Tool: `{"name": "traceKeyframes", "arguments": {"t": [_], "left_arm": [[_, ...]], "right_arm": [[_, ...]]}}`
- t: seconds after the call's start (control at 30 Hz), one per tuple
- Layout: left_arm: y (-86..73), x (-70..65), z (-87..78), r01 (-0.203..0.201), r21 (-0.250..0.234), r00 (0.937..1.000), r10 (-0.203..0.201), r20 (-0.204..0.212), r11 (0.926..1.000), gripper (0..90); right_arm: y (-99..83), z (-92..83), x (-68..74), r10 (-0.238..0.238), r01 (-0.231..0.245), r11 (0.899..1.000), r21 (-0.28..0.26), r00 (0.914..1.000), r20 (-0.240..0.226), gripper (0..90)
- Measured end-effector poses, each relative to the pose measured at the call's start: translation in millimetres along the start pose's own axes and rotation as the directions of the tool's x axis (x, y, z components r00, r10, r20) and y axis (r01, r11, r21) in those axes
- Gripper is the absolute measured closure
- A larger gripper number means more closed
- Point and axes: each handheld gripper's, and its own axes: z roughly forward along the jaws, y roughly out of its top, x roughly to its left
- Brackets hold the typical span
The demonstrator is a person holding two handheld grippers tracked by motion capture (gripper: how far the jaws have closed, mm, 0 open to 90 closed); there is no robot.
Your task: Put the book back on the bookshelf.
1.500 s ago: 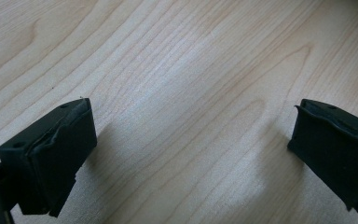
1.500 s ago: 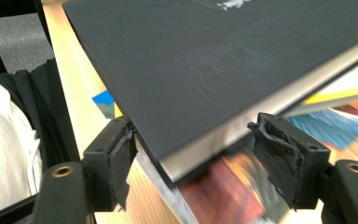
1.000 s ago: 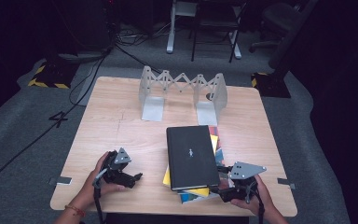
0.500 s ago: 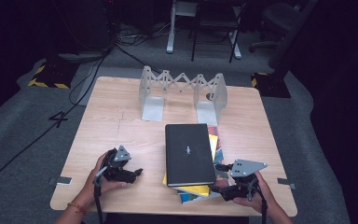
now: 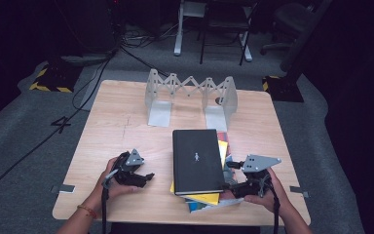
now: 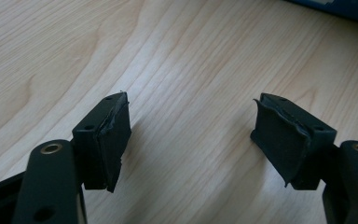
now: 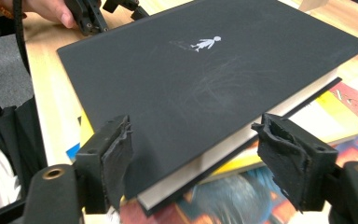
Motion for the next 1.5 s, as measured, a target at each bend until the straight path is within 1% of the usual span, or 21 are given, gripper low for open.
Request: {"name": "traceKeyframes", "arguments": {"t": [0.07, 0.17, 0.23, 0.3, 0.37, 0.4, 0.47, 0.53, 0.6, 0.77, 0.9, 0.97, 1.03, 1.07, 1.1, 1.13, 1.2, 1.27, 1.33, 1.43, 1.5], "left_arm": [[5.8, -0.6, 2.5, -0.004, -0.006, 0.9999, 0.004, 0.014, 1.0, 28.3], [13.6, -2.3, 6.4, -0.02, -0.01, 0.9998, 0.02, 0.008, 0.9997, 28.2], [19.6, -2.3, 10.2, -0.026, 0.001, 0.9996, 0.026, 0.013, 0.9997, 26.8], [25.0, -1.4, 12.8, -0.021, -0.013, 0.9997, 0.021, 0.009, 0.9997, 26.6], [31.0, -0.4, 15.1, -0.021, -0.041, 0.9997, 0.021, -0.008, 0.9989, 26.8], [34.6, 1.0, 16.9, -0.02, -0.038, 0.9998, 0.02, -0.003, 0.9991, 26.8], [41.1, 3.5, 19.8, -0.015, -0.041, 0.9998, 0.014, -0.017, 0.9991, 25.4], [48.3, 7.1, 21.9, -0.003, -0.068, 0.9999, 0.001, -0.016, 0.9977, 25.6], [55.6, 9.0, 25.6, 0.0, -0.078, 0.9998, -0.002, -0.018, 0.9969, 25.6], [69.4, 11.4, 40.0, 0.0, -0.078, 0.9996, -0.002, -0.028, 0.997, 25.8], [72.9, 13.9, 51.9, -0.009, -0.074, 0.998, 0.004, -0.064, 0.9972, 27.6], [74.3, 17.6, 56.3, 0.009, -0.087, 0.9991, -0.013, -0.042, 0.9962, 27.4], [76.6, 19.2, 57.6, 0.013, -0.093, 0.9986, -0.017, -0.049, 0.9956, 27.6], [78.5, 21.0, 56.4, 0.022, -0.115, 0.9988, -0.027, -0.04, 0.9931, 27.7], [79.7, 22.1, 55.3, 0.036, -0.131, 0.9986, -0.041, -0.034, 0.9908, 28.9], [81.1, 23.3, 54.7, 0.025, -0.137, 0.9986, -0.032, -0.043, 0.9902, 30.1], [82.1, 25.6, 56.6, 0.021, -0.145, 0.9988, -0.028, -0.041, 0.9893, 33.1], [82.9, 29.3, 60.3, 0.055, -0.147, 0.998, -0.059, -0.023, 0.9876, 33.3], [83.1, 31.8, 63.1, 0.062, -0.156, 0.9978, -0.065, -0.013, 0.9858, 33.8], [83.7, 32.7, 64.5, 0.052, -0.191, 0.9978, -0.059, -0.031, 0.9801, 41.7], [84.3, 32.8, 64.8, 0.049, -0.197, 0.9981, -0.055, -0.028, 0.9793, 47.5]], "right_arm": [[2.5, 5.9, -2.0, 0.012, -0.013, 1.0, 0.016, 0.9999, 0.009, 22.8], [4.1, 14.3, -7.4, 0.073, -0.073, 0.997, 0.032, 0.997, -0.023, 16.2], [5.3, 17.3, -10.7, 0.081, -0.079, 0.996, 0.044, 0.996, -0.037, 14.7], [6.4, 19.9, -13.4, 0.091, -0.089, 0.995, 0.052, 0.9943, -0.055, 12.4], [7.0, 23.6, -17.2, 0.105, -0.101, 0.993, 0.062, 0.9921, -0.068, 7.9], [6.9, 26.4, -19.9, 0.114, -0.109, 0.992, 0.064, 0.9903, -0.08, 5.6], [7.2, 31.0, -24.6, 0.141, -0.133, 0.988, 0.08, 0.9846, -0.103, 1.3], [8.3, 36.4, -28.9, 0.162, -0.151, 0.984, 0.093, 0.979, -0.124, 0.4], [10.5, 40.8, -30.1, 0.162, -0.149, 0.984, 0.095, 0.9769, -0.14, 0.4], [12.7, 44.8, -31.9, 0.164, -0.15, 0.984, 0.099, 0.9746, -0.152, 0.0], [12.8, 44.9, -31.5, 0.163, -0.149, 0.984, 0.098, 0.9752, -0.15, 0.0], [12.8, 44.7, -31.4, 0.162, -0.148, 0.984, 0.098, 0.9755, -0.149, 0.0], [13.2, 44.3, -30.6, 0.156, -0.143, 0.985, 0.098, 0.9772, -0.145, 0.1], [13.5, 44.1, -30.4, 0.154, -0.141, 0.985, 0.1, 0.9777, -0.143, 0.1], [13.7, 44.0, -30.2, 0.152, -0.139, 0.985, 0.098, 0.9781, -0.142, 0.1], [13.6, 44.0, -30.1, 0.152, -0.139, 0.986, 0.097, 0.9781, -0.142, 0.1], [13.3, 43.9, -30.1, 0.145, -0.133, 0.987, 0.089, 0.9792, -0.142, 0.1], [13.3, 43.9, -29.9, 0.142, -0.131, 0.988, 0.085, 0.9796, -0.142, 0.2], [13.5, 43.6, -29.4, 0.135, -0.125, 0.989, 0.082, 0.9809, -0.14, 0.2], [14.3, 43.3, -28.7, 0.118, -0.109, 0.991, 0.077, 0.9839, -0.134, 0.2], [14.6, 43.7, -28.3, 0.114, -0.106, 0.992, 0.068, 0.9853, -0.128, 0.2]]}}
